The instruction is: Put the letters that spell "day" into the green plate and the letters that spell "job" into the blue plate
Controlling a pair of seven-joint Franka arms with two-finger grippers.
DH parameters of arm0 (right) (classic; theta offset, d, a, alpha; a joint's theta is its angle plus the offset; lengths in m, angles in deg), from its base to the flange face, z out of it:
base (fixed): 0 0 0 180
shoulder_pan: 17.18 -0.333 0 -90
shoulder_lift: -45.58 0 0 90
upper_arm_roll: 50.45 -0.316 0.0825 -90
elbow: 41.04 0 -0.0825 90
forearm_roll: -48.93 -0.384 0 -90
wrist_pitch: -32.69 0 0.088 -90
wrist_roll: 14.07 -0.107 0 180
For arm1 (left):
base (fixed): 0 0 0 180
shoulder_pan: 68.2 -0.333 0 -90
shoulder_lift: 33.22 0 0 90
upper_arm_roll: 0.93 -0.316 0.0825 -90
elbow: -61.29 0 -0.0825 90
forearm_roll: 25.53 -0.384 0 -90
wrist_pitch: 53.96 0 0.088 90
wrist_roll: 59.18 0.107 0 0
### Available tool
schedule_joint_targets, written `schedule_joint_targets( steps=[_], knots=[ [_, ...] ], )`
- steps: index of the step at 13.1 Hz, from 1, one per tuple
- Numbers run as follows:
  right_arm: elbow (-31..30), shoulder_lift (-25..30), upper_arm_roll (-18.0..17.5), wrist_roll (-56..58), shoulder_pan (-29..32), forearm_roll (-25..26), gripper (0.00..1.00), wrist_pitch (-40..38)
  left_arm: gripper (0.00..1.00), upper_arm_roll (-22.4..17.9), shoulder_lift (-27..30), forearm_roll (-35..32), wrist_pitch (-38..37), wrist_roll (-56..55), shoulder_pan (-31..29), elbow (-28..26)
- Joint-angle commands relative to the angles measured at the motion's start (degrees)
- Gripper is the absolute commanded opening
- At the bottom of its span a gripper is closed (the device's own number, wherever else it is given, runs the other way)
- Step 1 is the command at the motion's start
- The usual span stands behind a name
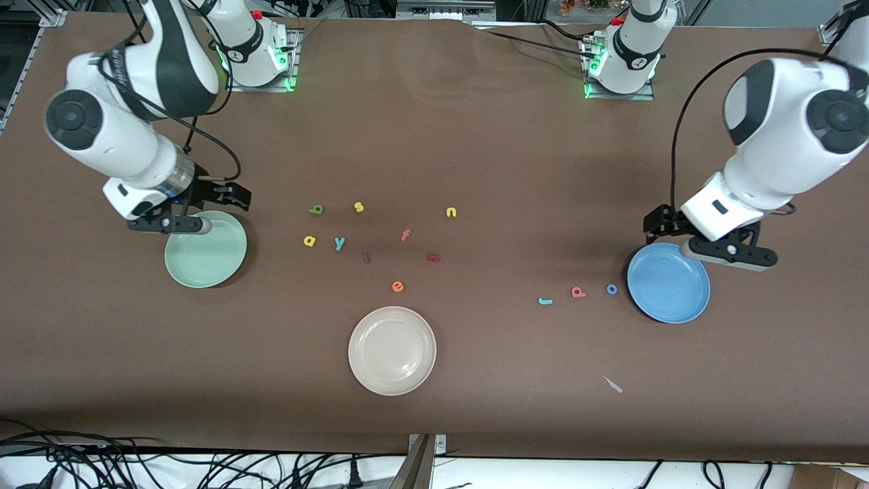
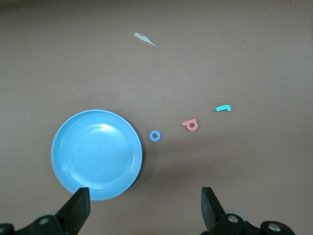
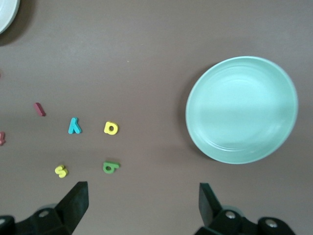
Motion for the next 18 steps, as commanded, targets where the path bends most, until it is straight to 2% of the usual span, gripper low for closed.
schedule_joint_targets(
  steps=[1,3,8,11,14,18],
  knots=[
    [-4.5,-2.1,-2.8,-5.2,0.1,-0.2,1.00,8.3,1.00,-0.3,0.8,-0.6,5.5,0.2,1.5,-6.3],
    [-4.4,-7.0,-3.1,-6.2,-0.8,-0.2,1.00,13.8,1.00,-0.3,-0.4,-1.3,6.2,0.3,2.9,-5.9],
    [-1.7,-16.3,-3.0,-15.4,-4.3,1.9,1.00,20.7,1.00,-1.5,-4.6,-1.2,6.8,0.8,3.7,-5.0],
    [2.4,-21.6,-3.0,-23.7,-5.9,5.8,1.00,20.9,1.00,-1.5,-10.1,-1.2,14.1,0.9,3.7,-5.2],
    [3.2,-24.0,-2.9,-31.2,-7.0,9.6,0.99,20.8,1.00,-1.6,-14.9,-1.0,18.5,1.4,3.7,-4.6],
    [2.8,-25.0,-2.9,-33.5,-6.9,10.0,0.95,21.3,1.00,-1.7,-19.1,-0.4,23.0,15.8,3.4,-3.8]
  ],
)
